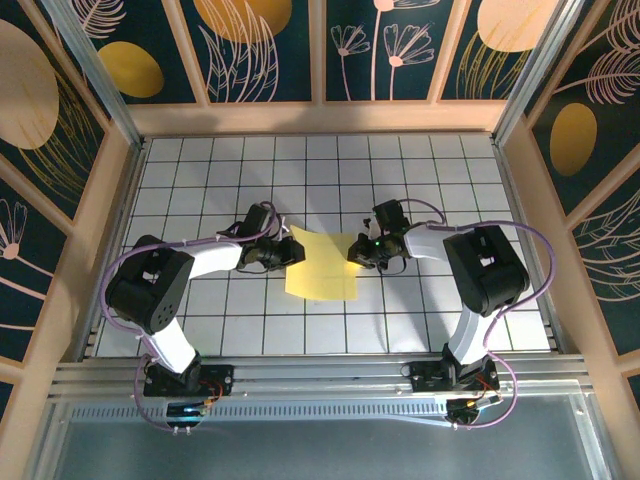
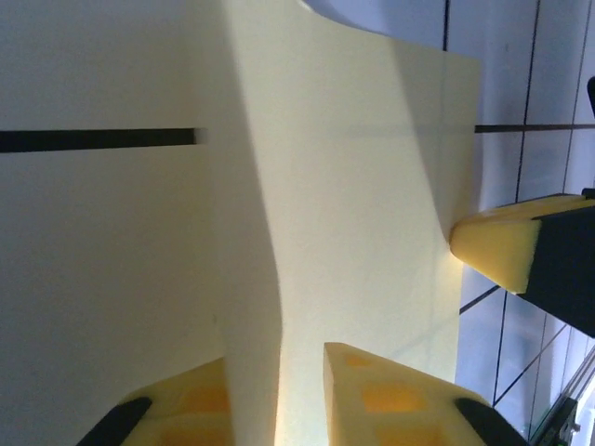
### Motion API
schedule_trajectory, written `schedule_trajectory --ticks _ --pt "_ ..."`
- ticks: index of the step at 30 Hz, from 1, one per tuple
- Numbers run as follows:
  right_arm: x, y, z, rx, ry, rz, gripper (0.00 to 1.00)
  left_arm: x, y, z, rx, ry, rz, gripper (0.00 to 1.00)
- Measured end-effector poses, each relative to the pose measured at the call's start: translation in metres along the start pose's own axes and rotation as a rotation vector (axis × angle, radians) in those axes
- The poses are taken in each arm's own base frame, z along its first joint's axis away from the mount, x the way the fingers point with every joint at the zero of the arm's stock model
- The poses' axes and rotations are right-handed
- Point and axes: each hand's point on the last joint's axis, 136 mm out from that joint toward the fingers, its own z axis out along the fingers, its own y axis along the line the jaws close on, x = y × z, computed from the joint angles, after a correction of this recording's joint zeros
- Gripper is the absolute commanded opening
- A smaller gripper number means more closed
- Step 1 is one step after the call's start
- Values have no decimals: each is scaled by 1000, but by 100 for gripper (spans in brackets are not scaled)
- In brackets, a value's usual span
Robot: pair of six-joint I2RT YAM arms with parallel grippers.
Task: Fold a paper plane with a square sheet of paper (fold left side to right side)
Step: Place a square sheet of paper at the center of the table, then first fold in half a square sheet of paper at the center of the table.
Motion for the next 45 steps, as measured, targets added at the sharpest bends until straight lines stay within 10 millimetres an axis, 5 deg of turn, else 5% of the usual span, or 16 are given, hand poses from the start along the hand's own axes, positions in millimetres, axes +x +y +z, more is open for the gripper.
schedule_trajectory --ticks 15,22,37,45 --pt "0 -2 1 21 -7 -23 11 -1 -43 4 63 5 49 60" --pt "0 -2 1 27 -8 -25 11 -7 -57 -4 72 -14 68 67" --pt "-1 -3 0 42 -7 -47 11 -3 -34 -10 -52 -19 39 65" --pt "-1 -3 1 45 -8 -48 11 -3 -41 -19 -40 -30 56 49"
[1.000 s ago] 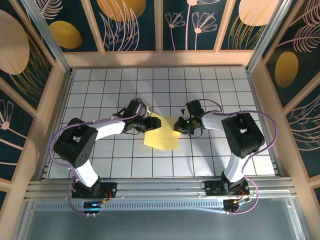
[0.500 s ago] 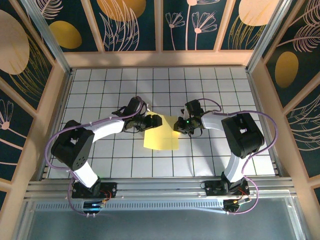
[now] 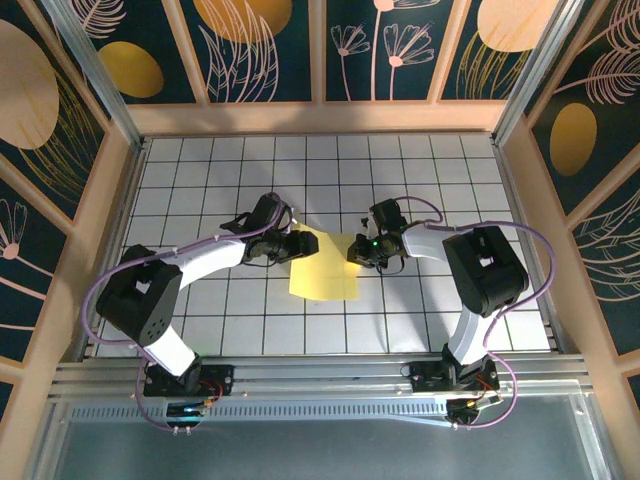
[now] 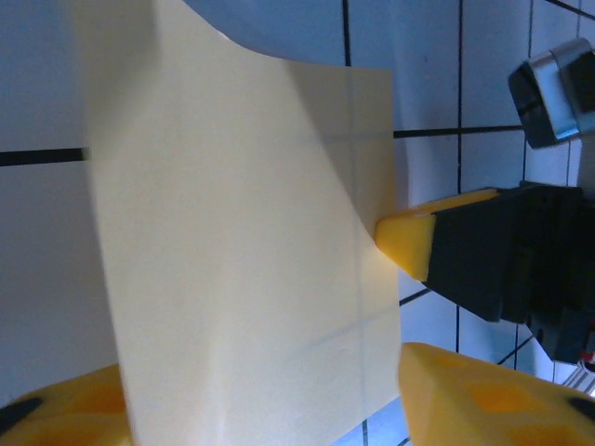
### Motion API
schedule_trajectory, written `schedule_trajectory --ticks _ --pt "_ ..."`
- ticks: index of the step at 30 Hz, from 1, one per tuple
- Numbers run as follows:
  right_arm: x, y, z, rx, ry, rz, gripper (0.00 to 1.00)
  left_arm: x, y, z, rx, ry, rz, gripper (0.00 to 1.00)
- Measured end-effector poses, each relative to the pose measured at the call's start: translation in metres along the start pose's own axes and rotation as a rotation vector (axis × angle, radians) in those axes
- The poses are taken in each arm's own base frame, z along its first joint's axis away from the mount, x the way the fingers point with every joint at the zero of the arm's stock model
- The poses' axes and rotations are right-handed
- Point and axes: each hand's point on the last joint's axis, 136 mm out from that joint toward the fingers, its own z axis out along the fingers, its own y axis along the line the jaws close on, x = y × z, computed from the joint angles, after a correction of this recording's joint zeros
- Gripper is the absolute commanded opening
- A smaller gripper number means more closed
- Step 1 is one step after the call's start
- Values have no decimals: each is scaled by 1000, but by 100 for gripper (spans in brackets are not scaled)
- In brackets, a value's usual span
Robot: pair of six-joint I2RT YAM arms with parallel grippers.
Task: Fold a paper plane with a square sheet of paper (fold left side to right side)
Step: First fold in half a square sheet of paper at the center of the table.
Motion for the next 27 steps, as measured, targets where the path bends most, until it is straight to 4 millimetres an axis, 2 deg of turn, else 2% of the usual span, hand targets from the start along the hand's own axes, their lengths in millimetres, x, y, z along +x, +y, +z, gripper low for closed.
schedule_trajectory --ticks 3,10,14,27 --pt "0 0 0 0 0 0 11 3 -7 -1 35 20 4 48" --pt "0 0 0 3 1 0 11 2 -34 -3 170 42 15 57" --pt "0 0 0 6 -1 -1 11 0 -45 0 232 48 17 59" --pt "-1 2 -1 1 -1 1 11 3 -36 30 249 89 -31 56"
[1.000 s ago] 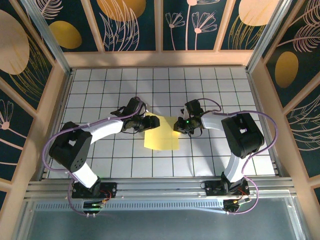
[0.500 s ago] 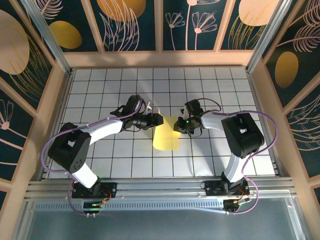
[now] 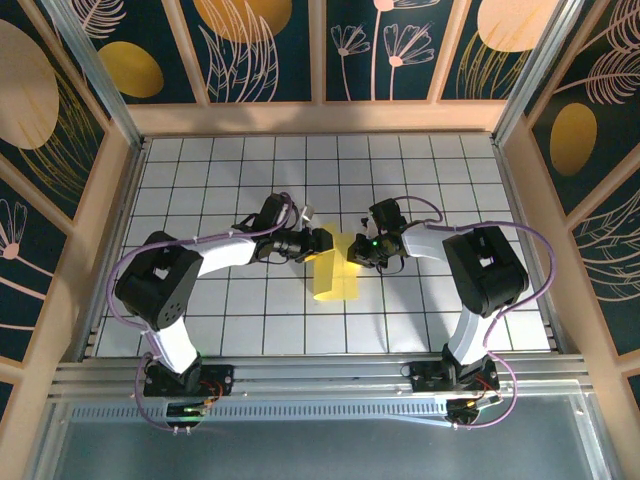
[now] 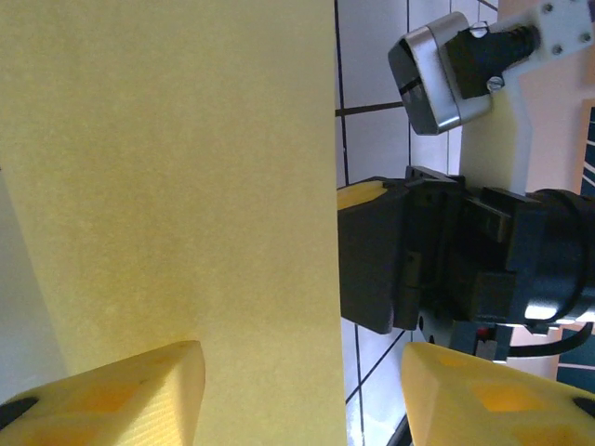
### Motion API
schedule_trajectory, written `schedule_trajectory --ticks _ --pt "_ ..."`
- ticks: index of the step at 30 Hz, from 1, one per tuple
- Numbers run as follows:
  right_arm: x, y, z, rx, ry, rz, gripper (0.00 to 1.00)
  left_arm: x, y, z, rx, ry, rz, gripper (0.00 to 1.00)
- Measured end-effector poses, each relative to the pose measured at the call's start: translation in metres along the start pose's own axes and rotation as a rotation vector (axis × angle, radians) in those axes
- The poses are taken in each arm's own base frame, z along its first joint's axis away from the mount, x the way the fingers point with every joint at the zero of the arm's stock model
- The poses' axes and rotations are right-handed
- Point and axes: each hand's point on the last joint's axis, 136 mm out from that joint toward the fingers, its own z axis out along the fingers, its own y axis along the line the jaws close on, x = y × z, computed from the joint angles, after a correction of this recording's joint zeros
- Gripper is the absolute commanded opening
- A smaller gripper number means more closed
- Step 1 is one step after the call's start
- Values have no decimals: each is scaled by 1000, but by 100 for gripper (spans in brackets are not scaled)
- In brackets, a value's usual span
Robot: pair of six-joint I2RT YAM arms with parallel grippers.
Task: Fold a paper plane with a square sheet of paper (fold left side to right side)
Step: First fold in half a square sheet of paper at the center of the table.
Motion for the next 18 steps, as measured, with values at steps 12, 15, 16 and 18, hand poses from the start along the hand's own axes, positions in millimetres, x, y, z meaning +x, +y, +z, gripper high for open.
schedule_trajectory --ticks 12,15,16,18 --pt "-1 1 -1 -9 -12 5 11 2 11 8 -29 4 -20 21" --pt "-2 4 -4 -14 -20 10 11 1 15 10 -41 1 -21 14" --pt "-2 5 -5 -17 -23 9 10 1 16 10 -44 -1 -20 13" --pt "-5 9 -10 -25 -37 2 11 1 18 11 -50 -2 -23 10"
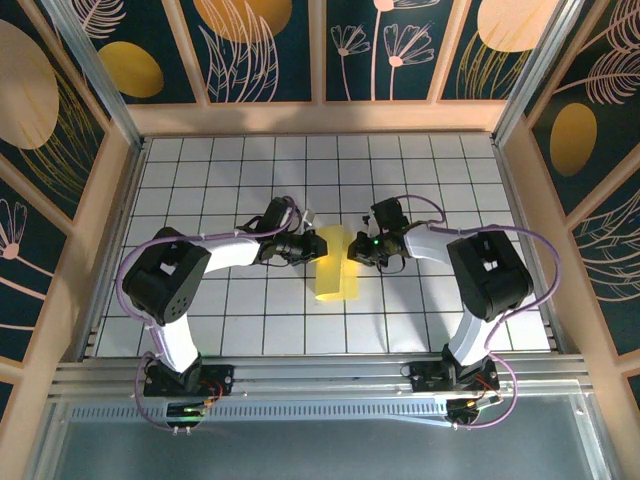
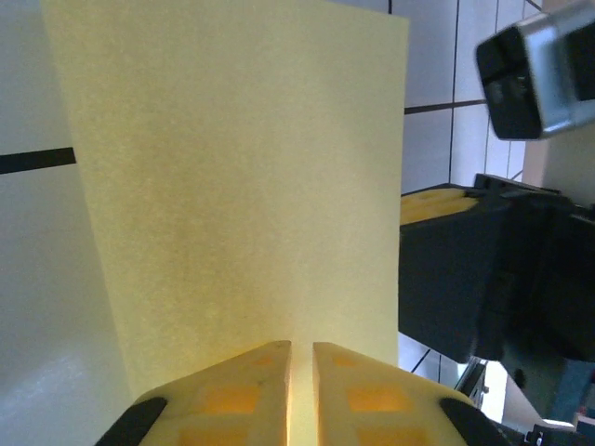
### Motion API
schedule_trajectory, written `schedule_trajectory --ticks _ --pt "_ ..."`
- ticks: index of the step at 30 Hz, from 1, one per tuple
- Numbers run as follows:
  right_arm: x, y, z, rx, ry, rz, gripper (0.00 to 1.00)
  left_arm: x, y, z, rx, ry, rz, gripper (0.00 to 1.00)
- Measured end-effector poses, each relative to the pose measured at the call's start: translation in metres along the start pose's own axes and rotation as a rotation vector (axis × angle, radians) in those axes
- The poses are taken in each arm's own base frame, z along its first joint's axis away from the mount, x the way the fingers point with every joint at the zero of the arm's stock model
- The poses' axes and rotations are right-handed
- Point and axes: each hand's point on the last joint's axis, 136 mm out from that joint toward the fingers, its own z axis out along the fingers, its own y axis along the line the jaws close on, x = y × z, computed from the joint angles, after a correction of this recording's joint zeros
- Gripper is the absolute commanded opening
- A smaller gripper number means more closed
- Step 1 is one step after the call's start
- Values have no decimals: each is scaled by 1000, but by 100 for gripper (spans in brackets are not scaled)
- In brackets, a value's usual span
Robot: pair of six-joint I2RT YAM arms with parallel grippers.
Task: Fold a paper plane with a square sheet of paper (fold left side to right side)
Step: First fold in half a square sheet of paper at the center of the table.
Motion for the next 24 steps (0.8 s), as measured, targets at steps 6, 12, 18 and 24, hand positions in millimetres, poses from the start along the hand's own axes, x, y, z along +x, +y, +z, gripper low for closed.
schedule_trajectory --ticks 6,12,18,24 --pt "-13 6 -21 -20 -67 -7 16 -2 2 0 -13 -11 -1 5" --pt "-15 7 -43 -86 -106 3 49 -2 4 0 -20 -14 -4 0" --pt "-3 29 -44 -218 -60 -18 62 -2 4 0 -21 -15 -4 0" --pt "9 46 -30 -289 0 -38 56 -2 4 0 -21 -15 -4 0"
